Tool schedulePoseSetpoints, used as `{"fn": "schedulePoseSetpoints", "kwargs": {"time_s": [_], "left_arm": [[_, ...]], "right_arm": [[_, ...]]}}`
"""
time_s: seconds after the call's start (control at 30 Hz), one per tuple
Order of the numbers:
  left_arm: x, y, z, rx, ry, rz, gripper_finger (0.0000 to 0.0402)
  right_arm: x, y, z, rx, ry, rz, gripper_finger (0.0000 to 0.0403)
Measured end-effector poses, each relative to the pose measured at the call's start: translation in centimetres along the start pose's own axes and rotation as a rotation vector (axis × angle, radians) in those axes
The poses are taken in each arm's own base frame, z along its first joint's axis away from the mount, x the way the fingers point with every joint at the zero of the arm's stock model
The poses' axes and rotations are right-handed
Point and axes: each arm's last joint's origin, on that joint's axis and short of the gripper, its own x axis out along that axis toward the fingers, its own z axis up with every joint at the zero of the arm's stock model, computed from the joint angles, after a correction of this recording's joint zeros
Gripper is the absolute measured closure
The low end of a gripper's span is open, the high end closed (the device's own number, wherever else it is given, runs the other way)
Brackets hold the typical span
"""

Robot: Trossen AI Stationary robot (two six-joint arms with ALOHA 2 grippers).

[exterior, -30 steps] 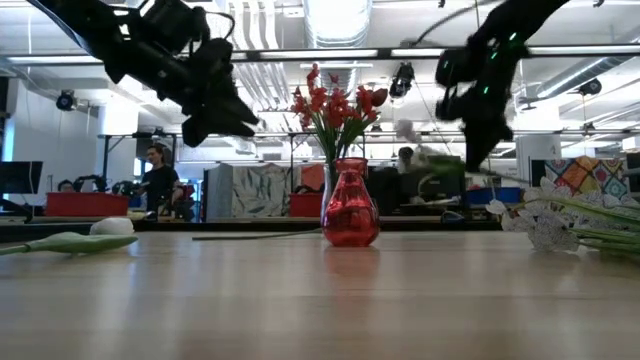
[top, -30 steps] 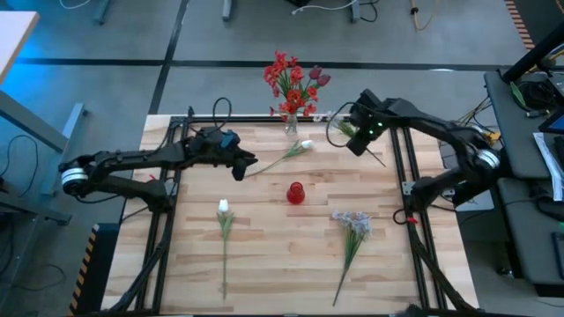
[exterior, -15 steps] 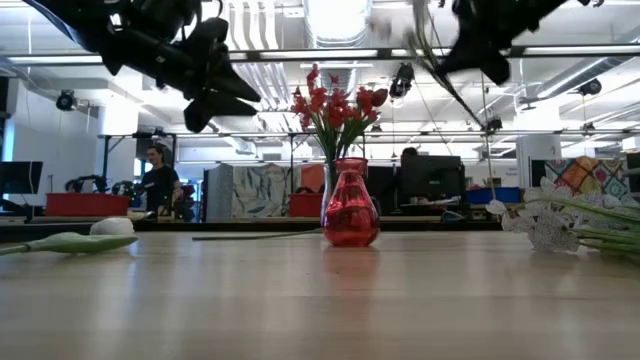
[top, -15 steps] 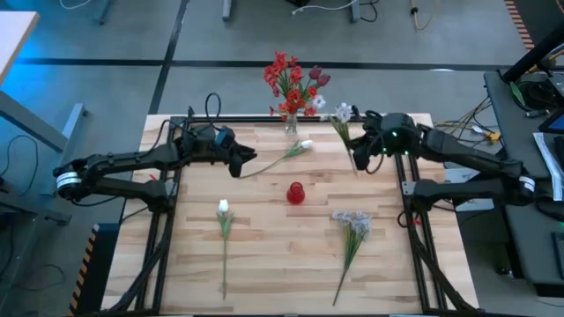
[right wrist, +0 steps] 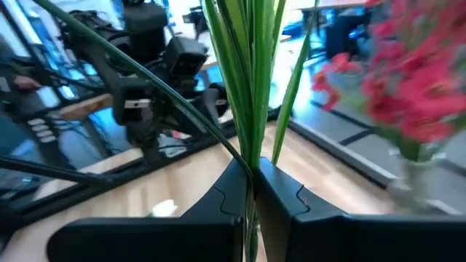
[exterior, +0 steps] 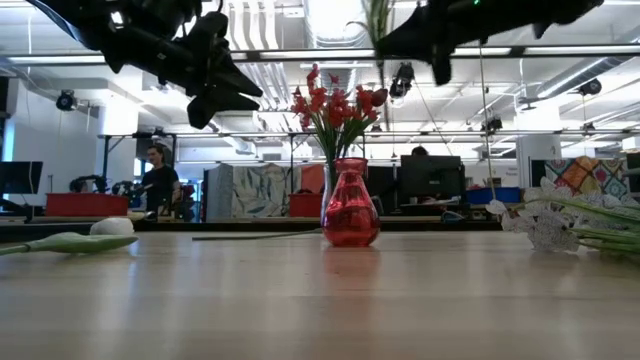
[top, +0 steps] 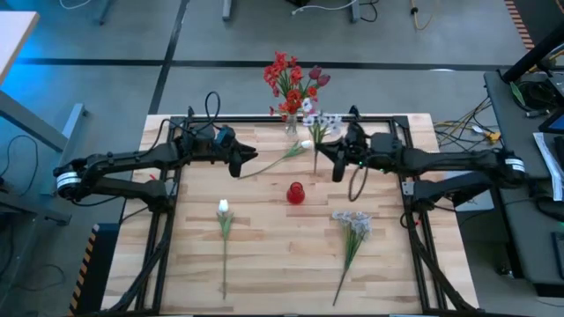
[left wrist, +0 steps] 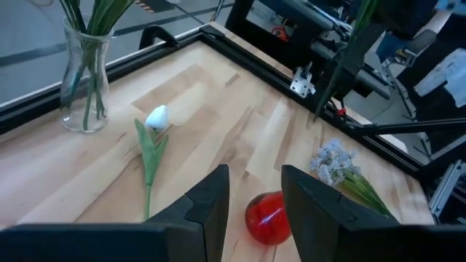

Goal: Sort flowers into vase by color
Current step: Put the top white flowers into the red vase

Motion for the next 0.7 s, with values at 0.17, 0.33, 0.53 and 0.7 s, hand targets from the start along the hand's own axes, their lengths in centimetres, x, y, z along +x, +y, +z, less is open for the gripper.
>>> {"fn": "schedulePoseSetpoints", "kwargs": {"time_s": [0.17,0.33,0.53,0.7], "left_arm": [[0.1,0.0,0.0,0.004,0.002,0.001,0.029],[0.1,0.0,0.0,0.0,0.002,0.0,0.029],[0.1,0.0,0.0,0.0,0.002,0.0,0.029],[0.1,0.0,0.0,0.0,0.002,0.0,0.029]], "right_arm": [[2.5,0.1,-2.1,0.06,0.01,0.095,0.039],[4.3,0.7,-3.2,0.076,-0.039,0.148,0.039],[5.5,0.7,-4.9,0.073,0.009,0.14,0.039],[6.3,0.5,-6.1,0.055,0.049,0.122,0.039]]}}
